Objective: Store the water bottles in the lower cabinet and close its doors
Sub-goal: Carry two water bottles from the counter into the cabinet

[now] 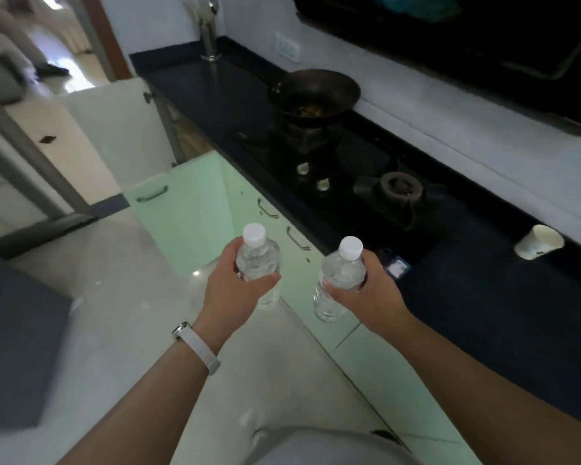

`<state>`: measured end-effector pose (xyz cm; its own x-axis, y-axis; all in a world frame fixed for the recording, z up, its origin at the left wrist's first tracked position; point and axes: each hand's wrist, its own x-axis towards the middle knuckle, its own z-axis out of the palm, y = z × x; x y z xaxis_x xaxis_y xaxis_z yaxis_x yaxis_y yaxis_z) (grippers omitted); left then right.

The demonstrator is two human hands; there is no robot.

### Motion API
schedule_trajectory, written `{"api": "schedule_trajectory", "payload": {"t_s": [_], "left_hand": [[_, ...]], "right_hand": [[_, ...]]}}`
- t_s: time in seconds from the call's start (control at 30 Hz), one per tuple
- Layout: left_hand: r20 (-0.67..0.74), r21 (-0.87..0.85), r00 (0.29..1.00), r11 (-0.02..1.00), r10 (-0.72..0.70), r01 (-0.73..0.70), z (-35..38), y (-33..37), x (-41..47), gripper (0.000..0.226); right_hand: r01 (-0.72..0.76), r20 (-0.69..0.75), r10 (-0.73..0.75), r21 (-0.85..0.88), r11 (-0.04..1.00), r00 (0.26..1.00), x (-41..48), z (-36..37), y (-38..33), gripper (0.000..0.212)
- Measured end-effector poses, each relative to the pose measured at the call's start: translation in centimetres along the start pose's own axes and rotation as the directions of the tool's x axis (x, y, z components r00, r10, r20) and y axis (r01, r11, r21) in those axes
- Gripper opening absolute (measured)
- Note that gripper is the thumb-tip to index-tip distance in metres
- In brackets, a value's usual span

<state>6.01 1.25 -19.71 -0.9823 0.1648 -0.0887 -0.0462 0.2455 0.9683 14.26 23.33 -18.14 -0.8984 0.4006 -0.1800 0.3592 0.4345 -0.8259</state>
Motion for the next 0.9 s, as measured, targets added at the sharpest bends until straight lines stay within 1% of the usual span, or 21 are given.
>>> {"api": "schedule_trajectory", "payload": {"t_s": [0.13, 0.3, 0.43, 0.5, 0.63, 0.9], "left_hand": [[-0.121, 0.0, 0.992, 1.0, -0.028, 0.028, -6.2, -2.0, 0.9, 0.072], [-0.255, -0.007, 0.964, 0.997, -0.07, 0.07, -11.2, -3.5, 1.4, 0.068], [-0.347, -0.018, 0.932, 0.994, -0.108, 0.109, -13.3, -4.8, 2.4, 0.071], [-0.387, -0.019, 0.914, 0.992, -0.124, 0.126, -14.1, -5.3, 3.3, 0.071], [-0.471, 0.004, 0.869, 0.985, -0.151, 0.173, -15.6, -5.8, 5.8, 0.066], [-0.571, 0.006, 0.792, 0.963, -0.217, 0.268, -18.4, -4.9, 12.6, 0.066]], "right_hand": [[0.082, 0.082, -0.081, -0.009, 0.997, 0.993, 1.7, 4.9, -3.4, 0.065], [0.161, 0.207, -0.162, 0.022, 0.987, 0.965, 3.9, 9.4, -6.9, 0.054], [0.218, 0.266, -0.216, 0.021, 0.976, 0.94, 6.1, 12.4, -8.8, 0.059], [0.24, 0.299, -0.242, 0.043, 0.97, 0.923, 7.7, 13.9, -9.6, 0.058], [0.279, 0.324, -0.283, 0.058, 0.958, 0.903, 11.8, 17.0, -11.3, 0.06], [0.377, 0.457, -0.353, 0.041, 0.925, 0.816, 21.9, 21.7, -15.2, 0.063]]}}
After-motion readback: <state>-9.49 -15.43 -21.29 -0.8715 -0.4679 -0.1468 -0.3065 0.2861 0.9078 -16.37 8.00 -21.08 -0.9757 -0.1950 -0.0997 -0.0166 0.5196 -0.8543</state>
